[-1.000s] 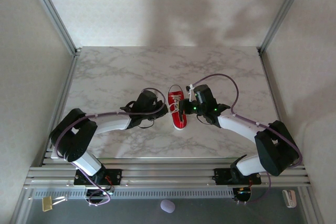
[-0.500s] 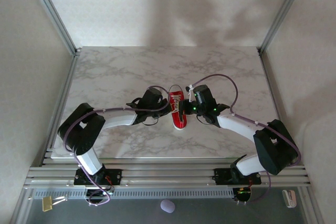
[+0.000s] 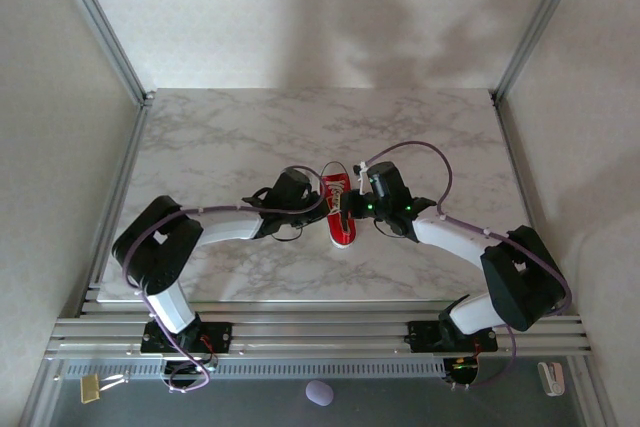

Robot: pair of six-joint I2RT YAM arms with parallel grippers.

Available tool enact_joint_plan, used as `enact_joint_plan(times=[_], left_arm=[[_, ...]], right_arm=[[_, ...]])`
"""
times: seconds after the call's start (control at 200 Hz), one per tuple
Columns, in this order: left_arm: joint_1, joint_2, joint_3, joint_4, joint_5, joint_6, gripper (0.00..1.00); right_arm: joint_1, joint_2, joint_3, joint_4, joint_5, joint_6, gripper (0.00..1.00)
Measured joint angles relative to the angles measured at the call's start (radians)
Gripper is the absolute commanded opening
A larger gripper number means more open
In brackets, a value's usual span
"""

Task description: Tie the shoes

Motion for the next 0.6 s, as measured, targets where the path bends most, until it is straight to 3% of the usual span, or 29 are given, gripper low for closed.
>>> enact_joint_plan(times=[0.235,0.37,0.465,0.601], left_arm=[[0.031,-0.154,-0.032,-0.166,-0.153,0.069,0.21],[0.037,-0.158,-0.045,-0.246,-0.21,0.106,0.31],[0.04,-0.134,-0.045,-0.307,-0.247,0.13,0.44],[0.049,-0.08,0.004,-0.395,-0.311,0.14,0.5]], right_arm=[[0.0,0.0,0.02,-0.02,0.0,0.0,0.0],[0.0,0.0,0.02,-0.032,0.0,0.0,0.0],[0.0,-0.001,0.02,-0.037,0.0,0.0,0.0],[0.0,-0.005,0.02,-0.038,0.0,-0.001,0.0]])
